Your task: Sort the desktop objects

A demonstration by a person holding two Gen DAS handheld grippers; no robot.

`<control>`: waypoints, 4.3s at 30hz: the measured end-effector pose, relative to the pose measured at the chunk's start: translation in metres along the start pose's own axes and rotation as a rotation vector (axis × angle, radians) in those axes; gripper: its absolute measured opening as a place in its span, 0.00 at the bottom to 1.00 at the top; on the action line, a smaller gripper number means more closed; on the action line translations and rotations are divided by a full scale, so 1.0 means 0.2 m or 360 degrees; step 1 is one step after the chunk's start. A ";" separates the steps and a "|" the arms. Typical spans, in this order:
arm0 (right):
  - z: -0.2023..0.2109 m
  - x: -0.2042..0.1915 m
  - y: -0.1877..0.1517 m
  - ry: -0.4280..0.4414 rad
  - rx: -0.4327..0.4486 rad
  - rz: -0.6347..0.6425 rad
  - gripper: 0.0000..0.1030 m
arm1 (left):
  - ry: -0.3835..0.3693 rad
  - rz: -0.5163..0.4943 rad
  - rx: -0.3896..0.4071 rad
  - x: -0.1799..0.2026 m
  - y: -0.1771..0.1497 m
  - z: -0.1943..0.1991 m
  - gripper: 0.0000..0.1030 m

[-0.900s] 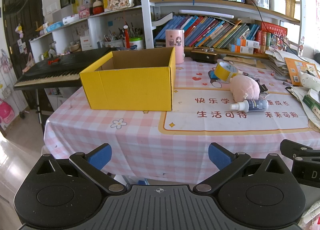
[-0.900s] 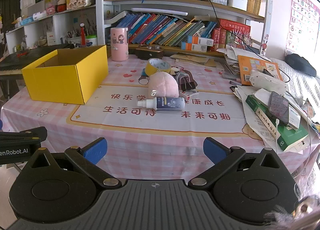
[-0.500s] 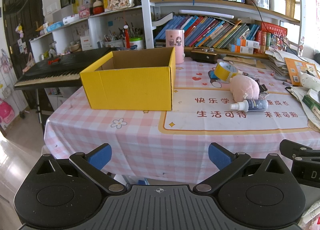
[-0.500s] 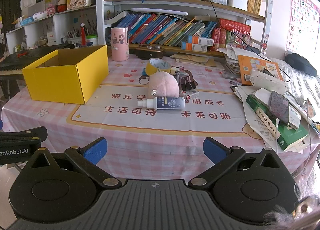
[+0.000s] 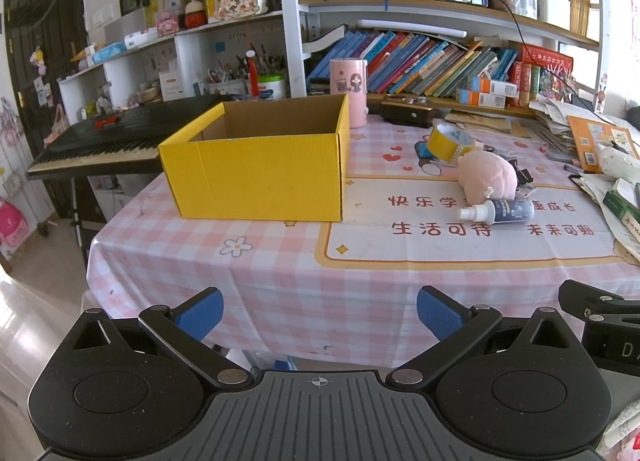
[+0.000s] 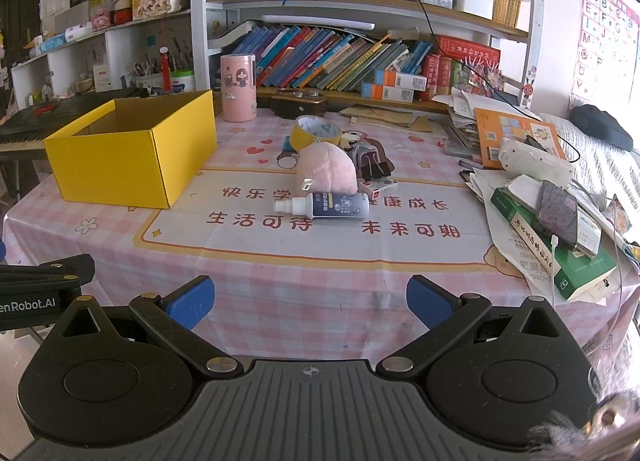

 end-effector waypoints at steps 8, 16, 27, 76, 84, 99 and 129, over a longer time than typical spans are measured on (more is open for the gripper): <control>0.00 -0.01 0.00 0.0003 0.0009 0.0005 1.00 | -0.0005 -0.0007 0.0004 0.01 0.00 0.00 1.00; 0.02 -0.01 0.02 0.0014 0.0029 0.0004 1.00 | -0.0017 -0.0013 0.0009 0.04 -0.01 0.01 1.00; 0.02 -0.02 0.03 0.0009 0.0044 0.0020 1.00 | -0.0019 -0.0017 0.0010 0.02 0.01 0.01 1.00; -0.13 0.22 0.09 -0.0081 -0.0029 -0.0002 1.00 | -0.0133 -0.0006 -0.0030 0.25 0.10 -0.15 1.00; -0.25 0.33 0.16 -0.0060 -0.0066 0.0053 1.00 | -0.0096 0.0040 -0.0088 0.36 0.15 -0.26 1.00; -0.56 0.59 0.35 0.0028 -0.0092 0.0146 1.00 | -0.0074 0.0077 -0.0139 0.66 0.28 -0.48 1.00; -1.07 0.29 0.41 0.0707 -0.0283 0.0708 0.73 | 0.0404 0.0322 -0.0144 0.52 0.37 -0.49 1.00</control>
Point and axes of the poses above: each gripper's, at about its wrist camera, not at the fingertips, and z roughly against the way its jaws point, x to its right, y to its top, the point moved 4 cm from there along -z, roughly the way its jaws point
